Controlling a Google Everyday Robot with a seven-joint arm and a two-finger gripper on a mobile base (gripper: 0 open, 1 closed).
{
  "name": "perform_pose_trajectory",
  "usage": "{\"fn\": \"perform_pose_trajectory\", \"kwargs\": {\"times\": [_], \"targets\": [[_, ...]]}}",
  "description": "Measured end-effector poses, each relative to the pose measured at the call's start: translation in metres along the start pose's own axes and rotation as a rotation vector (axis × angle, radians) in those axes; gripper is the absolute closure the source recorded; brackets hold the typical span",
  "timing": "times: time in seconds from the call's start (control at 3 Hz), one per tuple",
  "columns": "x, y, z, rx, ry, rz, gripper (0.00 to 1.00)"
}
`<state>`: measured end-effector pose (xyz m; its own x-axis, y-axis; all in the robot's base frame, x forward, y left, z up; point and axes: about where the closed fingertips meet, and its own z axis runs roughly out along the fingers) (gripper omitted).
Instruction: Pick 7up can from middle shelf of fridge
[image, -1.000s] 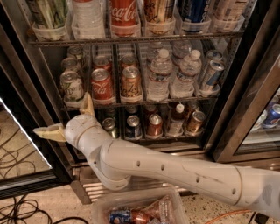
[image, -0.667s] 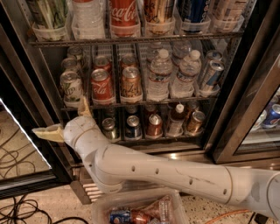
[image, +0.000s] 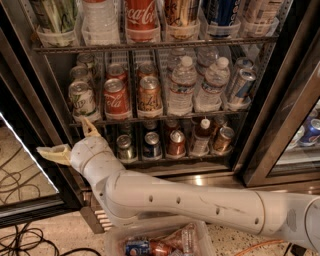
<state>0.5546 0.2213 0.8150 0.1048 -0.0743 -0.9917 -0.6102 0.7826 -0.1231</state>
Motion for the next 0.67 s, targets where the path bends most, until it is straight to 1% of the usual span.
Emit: {"fn": "perform_pose_trajectory", "kwargs": {"times": [0.33, 0.67], "targets": [[-0.0005, -0.0047, -0.0104, 0.045, 0.020, 0.003, 0.36], [-0.0005, -0.0046, -0.0106, 0.045, 0.020, 0.003, 0.33]]}}
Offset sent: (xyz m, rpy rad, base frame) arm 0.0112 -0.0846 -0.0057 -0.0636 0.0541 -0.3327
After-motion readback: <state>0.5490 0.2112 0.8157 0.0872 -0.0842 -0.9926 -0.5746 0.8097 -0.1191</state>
